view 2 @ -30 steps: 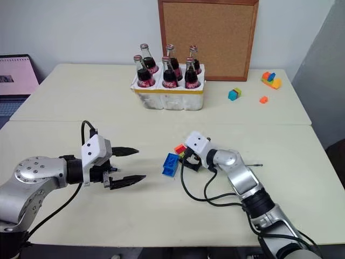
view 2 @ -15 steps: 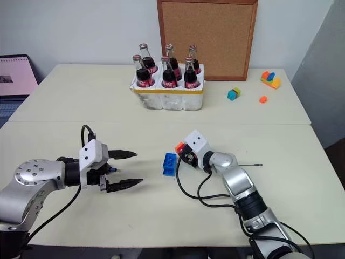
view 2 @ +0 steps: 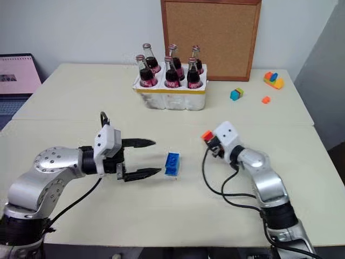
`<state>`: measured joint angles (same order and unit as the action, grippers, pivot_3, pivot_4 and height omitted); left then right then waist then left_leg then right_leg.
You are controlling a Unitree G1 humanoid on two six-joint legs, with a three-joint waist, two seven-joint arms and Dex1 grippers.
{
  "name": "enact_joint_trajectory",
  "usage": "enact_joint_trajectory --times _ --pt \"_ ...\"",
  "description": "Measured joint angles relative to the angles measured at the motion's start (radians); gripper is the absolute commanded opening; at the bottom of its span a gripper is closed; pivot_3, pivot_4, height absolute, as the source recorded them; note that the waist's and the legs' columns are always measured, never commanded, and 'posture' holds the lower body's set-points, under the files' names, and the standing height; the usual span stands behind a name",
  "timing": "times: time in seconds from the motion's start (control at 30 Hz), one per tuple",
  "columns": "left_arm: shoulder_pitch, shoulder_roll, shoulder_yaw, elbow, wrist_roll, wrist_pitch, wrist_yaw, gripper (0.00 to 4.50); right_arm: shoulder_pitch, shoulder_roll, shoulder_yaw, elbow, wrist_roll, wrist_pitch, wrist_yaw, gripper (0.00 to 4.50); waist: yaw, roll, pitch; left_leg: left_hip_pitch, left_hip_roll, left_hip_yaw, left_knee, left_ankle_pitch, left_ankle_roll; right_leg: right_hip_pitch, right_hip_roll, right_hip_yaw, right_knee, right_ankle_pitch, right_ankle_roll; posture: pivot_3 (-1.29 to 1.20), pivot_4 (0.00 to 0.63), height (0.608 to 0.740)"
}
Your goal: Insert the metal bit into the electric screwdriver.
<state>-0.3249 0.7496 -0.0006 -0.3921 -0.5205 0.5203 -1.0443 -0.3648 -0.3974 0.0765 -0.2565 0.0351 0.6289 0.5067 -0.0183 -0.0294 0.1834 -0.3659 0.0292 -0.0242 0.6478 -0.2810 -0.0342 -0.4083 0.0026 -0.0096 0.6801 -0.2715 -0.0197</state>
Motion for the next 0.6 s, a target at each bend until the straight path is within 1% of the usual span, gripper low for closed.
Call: enact_joint_trajectory --times 0.07,0.13,0.17,0.23,0.3,0.43,0.6 --pt "-0.041 -0.042 -0.035 0.006 -0.004 0.017 0.019 4.5 0.026 -0.029 -0.059 -0.016 -0.002 0.004 -0.027 1.48 -0.006 0.0 0.0 0.001 0.0 0.0 0.0 0.0 0.0 0.0 0.001 0.001 0.0 0.0 0.0 0.0 0.15 0.74" --pt "-0.122 -0.159 -0.092 0.009 -0.005 0.018 0.054 4.5 0.073 -0.063 -0.168 0.036 -0.019 -0.007 -0.1 1.48 0.011 0.0 0.0 0.0 -0.001 0.001 0.001 0.0 0.0 0.002 0.0 -0.002 0.0 0.0 0.0 0.0 0.15 0.74" --pt "-0.14 -0.188 -0.129 0.008 -0.005 0.017 0.055 4.5 0.083 -0.067 -0.22 0.072 -0.026 -0.009 -0.136 1.48 0.013 0.0 0.0 0.0 -0.002 0.002 0.001 0.0 0.0 0.002 0.0 -0.001 0.0 0.0 0.0 0.0 0.15 0.74" --pt "-0.147 -0.203 -0.17 0.015 0.005 0.014 0.052 4.5 0.098 -0.071 -0.286 0.115 -0.033 -0.016 -0.189 1.48 0.007 0.001 0.0 0.001 -0.002 0.003 0.0 0.0 0.0 0.002 0.001 0.003 0.0 0.0 0.0 0.0 0.15 0.74" --pt "-0.172 -0.219 -0.205 0.051 0.046 -0.009 0.052 4.5 0.1 -0.069 -0.334 0.187 -0.034 -0.039 -0.243 1.48 -0.006 0.001 0.0 0.001 -0.002 0.003 -0.001 0.0 0.0 0.002 0.004 0.004 0.0 0.0 0.0 0.0 0.15 0.74" --pt "-0.198 -0.254 -0.253 0.091 0.094 -0.05 0.052 4.5 0.08 -0.05 -0.378 0.291 -0.015 -0.062 -0.284 1.48 -0.014 0.001 0.0 0.002 0.0 0.004 -0.001 0.0 0.0 0.002 0.008 0.003 0.001 0.0 0.0 0.0 0.15 0.74" --pt "-0.198 -0.262 -0.279 0.098 0.126 -0.078 0.049 4.5 0.069 -0.026 -0.392 0.305 0.034 -0.074 -0.289 1.48 -0.013 0.001 -0.001 0.002 0.001 0.004 -0.001 0.0 0.0 0.002 0.009 0.003 0.001 0.0 0.0 0.0 0.15 0.74"
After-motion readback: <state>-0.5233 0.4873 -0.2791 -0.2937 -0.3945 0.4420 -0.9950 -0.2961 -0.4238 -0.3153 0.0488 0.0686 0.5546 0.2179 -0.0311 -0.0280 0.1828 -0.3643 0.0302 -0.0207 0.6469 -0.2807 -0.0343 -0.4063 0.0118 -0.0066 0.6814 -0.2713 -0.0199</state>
